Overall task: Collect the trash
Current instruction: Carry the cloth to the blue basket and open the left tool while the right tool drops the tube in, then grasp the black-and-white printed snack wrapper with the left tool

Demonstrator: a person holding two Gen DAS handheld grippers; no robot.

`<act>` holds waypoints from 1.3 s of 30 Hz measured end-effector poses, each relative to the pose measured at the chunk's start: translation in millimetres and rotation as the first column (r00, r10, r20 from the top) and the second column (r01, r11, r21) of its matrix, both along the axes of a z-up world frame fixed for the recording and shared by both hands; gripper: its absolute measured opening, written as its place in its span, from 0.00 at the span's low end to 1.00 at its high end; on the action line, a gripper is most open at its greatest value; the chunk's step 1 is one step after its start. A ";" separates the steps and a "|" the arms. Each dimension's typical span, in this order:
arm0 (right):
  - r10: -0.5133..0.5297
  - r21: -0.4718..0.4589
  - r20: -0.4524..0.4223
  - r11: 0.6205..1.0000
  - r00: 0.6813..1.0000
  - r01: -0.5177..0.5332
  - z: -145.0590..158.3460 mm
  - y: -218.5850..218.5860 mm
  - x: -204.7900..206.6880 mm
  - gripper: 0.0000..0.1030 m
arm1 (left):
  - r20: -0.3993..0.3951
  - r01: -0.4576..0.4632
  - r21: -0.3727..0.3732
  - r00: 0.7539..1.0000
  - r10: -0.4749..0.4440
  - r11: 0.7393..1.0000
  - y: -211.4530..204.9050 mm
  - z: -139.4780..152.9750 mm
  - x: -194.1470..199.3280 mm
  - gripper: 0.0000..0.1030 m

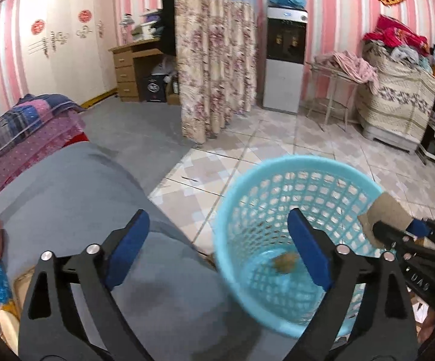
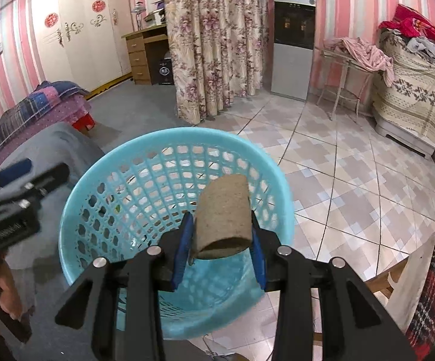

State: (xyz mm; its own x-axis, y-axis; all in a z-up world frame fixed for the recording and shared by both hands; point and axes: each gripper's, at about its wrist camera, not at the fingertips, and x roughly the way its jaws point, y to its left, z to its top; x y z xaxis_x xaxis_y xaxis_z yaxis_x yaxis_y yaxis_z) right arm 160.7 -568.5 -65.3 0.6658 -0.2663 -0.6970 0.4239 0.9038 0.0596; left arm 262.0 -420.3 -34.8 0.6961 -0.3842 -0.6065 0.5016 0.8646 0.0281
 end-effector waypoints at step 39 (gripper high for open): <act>0.225 -0.033 0.150 0.974 0.963 -0.223 44.1 126.0 9.7 0.90 | 0.026 -0.389 -0.068 0.920 0.391 0.919 232.2 37.5 -59.2 0.95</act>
State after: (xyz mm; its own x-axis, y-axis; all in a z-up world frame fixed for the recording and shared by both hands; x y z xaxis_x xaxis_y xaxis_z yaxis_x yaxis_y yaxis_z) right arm 170.4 -442.5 -21.2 0.8075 -0.1083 -0.5798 0.1977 0.9758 0.0931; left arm 202.8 -188.1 2.7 0.8203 -0.1124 -0.5608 0.1239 0.9921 -0.0176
